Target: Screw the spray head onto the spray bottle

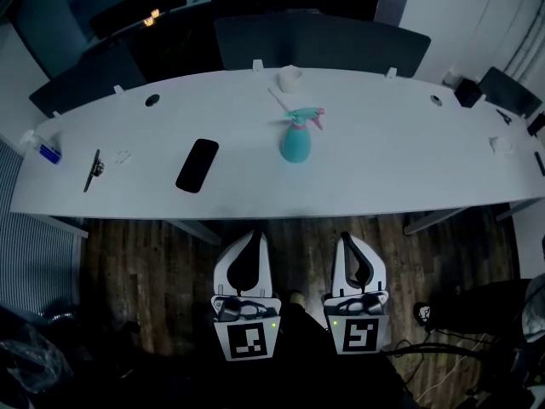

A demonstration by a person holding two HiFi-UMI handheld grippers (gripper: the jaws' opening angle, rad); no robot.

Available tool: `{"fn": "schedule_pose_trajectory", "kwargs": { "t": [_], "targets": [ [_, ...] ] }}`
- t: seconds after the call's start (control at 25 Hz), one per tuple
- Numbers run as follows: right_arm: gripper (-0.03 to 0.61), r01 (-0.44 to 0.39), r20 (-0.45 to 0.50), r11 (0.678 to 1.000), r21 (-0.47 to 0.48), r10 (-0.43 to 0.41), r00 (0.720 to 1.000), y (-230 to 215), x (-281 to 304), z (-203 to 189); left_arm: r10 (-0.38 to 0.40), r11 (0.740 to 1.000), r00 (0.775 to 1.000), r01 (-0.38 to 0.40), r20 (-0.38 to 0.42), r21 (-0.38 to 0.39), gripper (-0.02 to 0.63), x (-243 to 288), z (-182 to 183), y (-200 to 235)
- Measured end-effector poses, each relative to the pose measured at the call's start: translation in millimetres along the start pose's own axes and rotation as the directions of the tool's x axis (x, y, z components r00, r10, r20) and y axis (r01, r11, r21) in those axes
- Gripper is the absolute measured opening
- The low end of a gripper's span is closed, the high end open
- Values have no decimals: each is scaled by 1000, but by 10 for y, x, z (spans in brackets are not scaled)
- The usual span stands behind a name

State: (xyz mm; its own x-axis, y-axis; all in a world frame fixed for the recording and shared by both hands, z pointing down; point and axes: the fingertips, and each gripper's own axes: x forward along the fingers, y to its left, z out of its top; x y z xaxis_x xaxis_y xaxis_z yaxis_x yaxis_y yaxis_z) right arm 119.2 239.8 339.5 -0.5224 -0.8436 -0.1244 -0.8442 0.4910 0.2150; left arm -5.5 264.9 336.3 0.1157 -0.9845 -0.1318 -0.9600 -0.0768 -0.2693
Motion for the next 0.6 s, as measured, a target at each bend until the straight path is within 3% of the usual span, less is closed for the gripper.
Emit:
{"fn": "schedule_pose_trajectory", "kwargs": {
  "t": [0.6],
  "targets": [
    [5,12,7,999,-32,-11,1000,74,114,62,-37,999,999,37,4,-36,2,105,-51,74]
  ]
}}
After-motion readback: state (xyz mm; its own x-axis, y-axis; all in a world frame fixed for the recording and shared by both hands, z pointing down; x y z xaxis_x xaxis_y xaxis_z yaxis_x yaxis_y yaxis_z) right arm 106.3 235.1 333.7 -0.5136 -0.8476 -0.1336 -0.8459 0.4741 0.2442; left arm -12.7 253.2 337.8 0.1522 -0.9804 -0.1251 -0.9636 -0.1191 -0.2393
